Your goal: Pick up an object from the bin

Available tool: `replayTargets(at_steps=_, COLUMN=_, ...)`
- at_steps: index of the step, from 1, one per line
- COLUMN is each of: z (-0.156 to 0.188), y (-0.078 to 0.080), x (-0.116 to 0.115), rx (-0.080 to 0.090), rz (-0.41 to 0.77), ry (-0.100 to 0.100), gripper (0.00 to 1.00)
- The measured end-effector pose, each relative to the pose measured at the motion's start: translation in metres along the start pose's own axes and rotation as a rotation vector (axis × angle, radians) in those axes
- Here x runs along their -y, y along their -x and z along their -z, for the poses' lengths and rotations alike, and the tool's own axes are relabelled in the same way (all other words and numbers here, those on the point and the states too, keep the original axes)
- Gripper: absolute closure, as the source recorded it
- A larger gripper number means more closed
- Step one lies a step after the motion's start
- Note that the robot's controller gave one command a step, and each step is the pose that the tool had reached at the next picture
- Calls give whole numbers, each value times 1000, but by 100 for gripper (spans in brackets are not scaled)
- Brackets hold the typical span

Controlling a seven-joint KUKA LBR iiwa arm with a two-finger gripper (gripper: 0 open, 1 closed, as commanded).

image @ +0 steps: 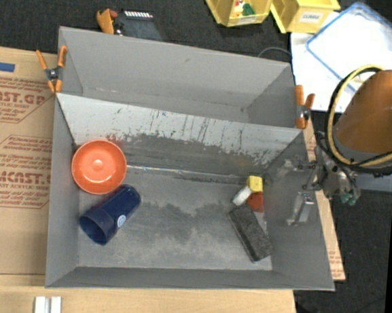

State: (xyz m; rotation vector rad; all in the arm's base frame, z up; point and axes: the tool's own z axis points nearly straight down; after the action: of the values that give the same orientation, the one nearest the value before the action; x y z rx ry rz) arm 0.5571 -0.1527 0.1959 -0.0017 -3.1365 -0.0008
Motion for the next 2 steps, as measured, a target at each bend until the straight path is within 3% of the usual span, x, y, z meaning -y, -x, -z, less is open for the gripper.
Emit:
replayTargets(at_steps=1, z=5, y=2, x=-1, rx=8, rz=2, ry=-1, gripper=0)
replayTargets(at_steps=2, z=-70, y=-20, x=-11, rx=11, rz=-71, ry=-1, gripper=0)
